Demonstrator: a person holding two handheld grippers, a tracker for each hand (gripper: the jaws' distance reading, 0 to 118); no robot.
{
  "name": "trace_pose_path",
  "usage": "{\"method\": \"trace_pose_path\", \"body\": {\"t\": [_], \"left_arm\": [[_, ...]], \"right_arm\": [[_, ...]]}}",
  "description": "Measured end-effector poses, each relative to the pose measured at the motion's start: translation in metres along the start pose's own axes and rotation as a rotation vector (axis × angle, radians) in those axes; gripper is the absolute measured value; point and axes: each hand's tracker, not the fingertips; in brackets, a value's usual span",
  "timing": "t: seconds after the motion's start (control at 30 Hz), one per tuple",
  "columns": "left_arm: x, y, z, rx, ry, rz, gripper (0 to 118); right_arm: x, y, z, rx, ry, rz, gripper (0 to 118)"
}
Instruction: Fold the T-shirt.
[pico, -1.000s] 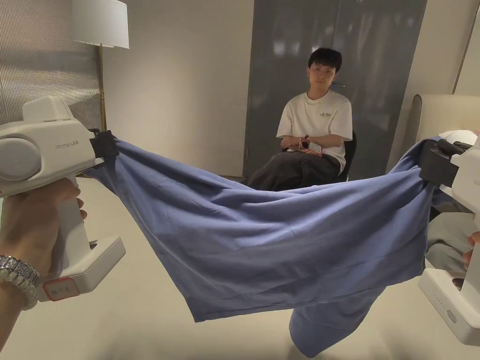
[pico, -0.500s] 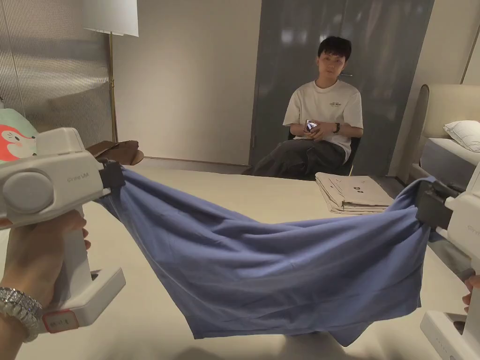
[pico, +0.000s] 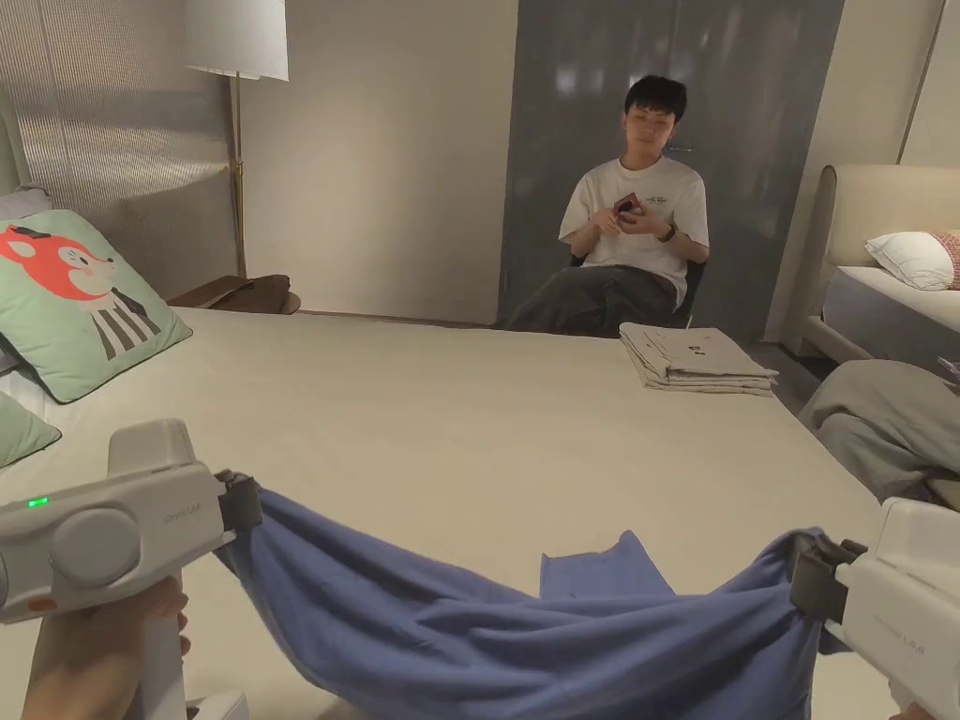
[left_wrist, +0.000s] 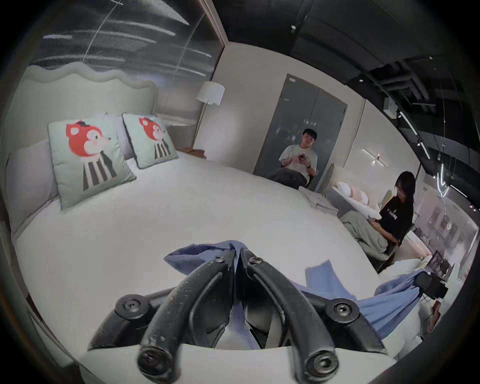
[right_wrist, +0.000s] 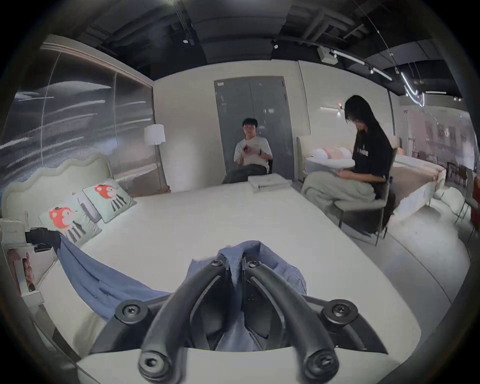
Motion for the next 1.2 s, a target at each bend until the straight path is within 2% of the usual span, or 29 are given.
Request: {"method": "trace_pose_path", "body": {"t": [0.2, 0.5, 0.77, 0.8, 0.83, 0.87, 0.97, 1.0, 1.03, 1.07, 1.2], "left_arm": [[-0.024, -0.063, 0.020, -0.105, 0.038, 0.016, 1], [-0.063, -0.135, 0.016, -0.301, 0.151, 0.026, 1], [-0.082, -0.160, 0.012, -0.345, 0.173, 0.032, 1], [-0.081, -0.160, 0.013, -0.339, 0.169, 0.022, 2], [-0.084, -0.158, 0.011, -0.326, 0.165, 0.016, 7], [-0.082, -0.156, 0.014, -0.302, 0.160, 0.008, 28], [-0.074, -0.137, 0.028, -0.170, 0.160, -0.021, 56], [-0.070, -0.129, 0.034, -0.126, 0.148, -0.033, 82], [-0.064, -0.120, 0.041, -0.070, 0.134, -0.052, 102], [-0.057, -0.110, 0.050, -0.011, 0.122, -0.074, 110], [-0.028, -0.072, 0.078, 0.157, 0.111, -0.146, 109]], "right_arm": [[0.007, -0.063, 0.027, -0.136, -0.018, -0.019, 6], [0.017, -0.130, 0.028, -0.353, -0.078, -0.034, 6], [0.030, -0.157, 0.029, -0.402, -0.094, -0.076, 7], [0.030, -0.155, 0.031, -0.392, -0.091, -0.072, 10], [0.029, -0.152, 0.032, -0.375, -0.082, -0.053, 20], [0.026, -0.147, 0.034, -0.344, -0.077, -0.012, 48], [0.020, -0.125, 0.043, -0.234, -0.094, 0.078, 74], [0.018, -0.115, 0.047, -0.189, -0.090, 0.086, 93], [0.015, -0.104, 0.052, -0.131, -0.081, 0.095, 103], [0.012, -0.092, 0.055, -0.070, -0.087, 0.105, 102], [-0.008, -0.046, 0.069, 0.144, -0.116, 0.131, 101]]}}
